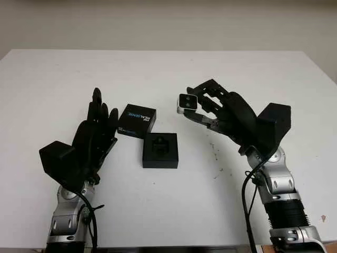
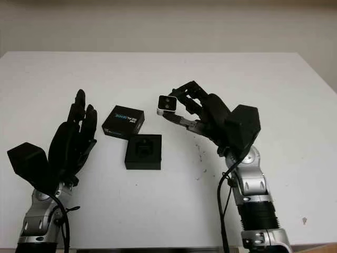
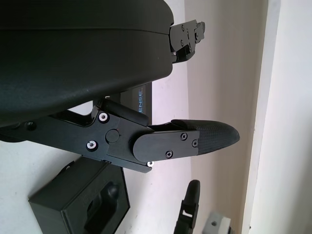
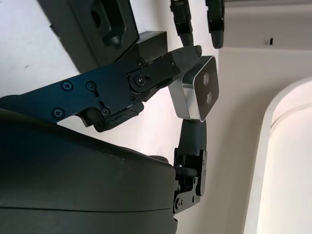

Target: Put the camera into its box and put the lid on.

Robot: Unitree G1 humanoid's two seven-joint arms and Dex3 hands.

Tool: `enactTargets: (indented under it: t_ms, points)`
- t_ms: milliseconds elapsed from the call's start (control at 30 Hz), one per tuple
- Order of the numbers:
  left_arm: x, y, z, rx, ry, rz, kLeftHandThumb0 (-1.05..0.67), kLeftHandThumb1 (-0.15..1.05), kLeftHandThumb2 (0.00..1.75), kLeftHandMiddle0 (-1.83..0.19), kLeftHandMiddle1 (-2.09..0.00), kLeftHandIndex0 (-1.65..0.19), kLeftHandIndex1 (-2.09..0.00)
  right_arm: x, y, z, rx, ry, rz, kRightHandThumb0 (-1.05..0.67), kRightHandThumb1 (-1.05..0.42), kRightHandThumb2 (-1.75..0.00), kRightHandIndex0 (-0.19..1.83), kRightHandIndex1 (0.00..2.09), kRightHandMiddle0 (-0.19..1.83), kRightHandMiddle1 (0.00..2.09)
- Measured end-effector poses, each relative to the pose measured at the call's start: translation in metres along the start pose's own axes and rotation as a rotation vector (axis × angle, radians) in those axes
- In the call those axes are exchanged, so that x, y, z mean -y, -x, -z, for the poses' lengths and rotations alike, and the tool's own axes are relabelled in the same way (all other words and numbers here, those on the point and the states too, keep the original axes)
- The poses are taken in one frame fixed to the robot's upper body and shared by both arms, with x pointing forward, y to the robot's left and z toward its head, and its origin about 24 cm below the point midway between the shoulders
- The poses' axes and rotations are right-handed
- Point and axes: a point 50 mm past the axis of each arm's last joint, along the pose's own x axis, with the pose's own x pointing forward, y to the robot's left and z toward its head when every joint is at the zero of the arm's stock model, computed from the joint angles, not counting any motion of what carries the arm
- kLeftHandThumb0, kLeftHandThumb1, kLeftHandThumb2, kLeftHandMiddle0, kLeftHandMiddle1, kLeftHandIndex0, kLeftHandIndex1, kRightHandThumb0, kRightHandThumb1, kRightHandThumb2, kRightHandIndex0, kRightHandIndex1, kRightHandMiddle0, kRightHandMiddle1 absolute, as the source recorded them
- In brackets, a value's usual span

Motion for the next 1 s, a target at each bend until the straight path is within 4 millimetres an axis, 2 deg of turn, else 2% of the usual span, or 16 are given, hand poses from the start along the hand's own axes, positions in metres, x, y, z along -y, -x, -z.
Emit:
enactTargets:
  t_ms: [300, 600, 1000]
  points:
    - [0.001, 0.0, -0.002, 0.004, 0.002, 0.001, -0.71, 1.05, 0.46, 0.19, 0.0, 0.19, 0.0, -0.029, 0.004, 0.028, -0.085, -0.028, 0.049, -0.41, -1.05, -0.08, 0.16, 0.03, 0.1, 1.84]
    - [0.003, 0.001, -0.001, 0.003, 0.014, 0.001, -0.7, 1.05, 0.47, 0.19, 0.0, 0.19, 0.0, -0.039, 0.01, 0.036, -0.122, -0.038, 0.037, -0.42, -1.04, -0.06, 0.14, 0.03, 0.12, 1.82]
    - [0.003, 0.001, -0.001, 0.005, 0.013, 0.0, -0.71, 1.05, 0.45, 0.19, 0.0, 0.19, 0.0, -0.045, 0.016, 0.033, -0.134, -0.035, -0.031, -0.41, -1.05, -0.06, 0.14, 0.04, 0.14, 1.81]
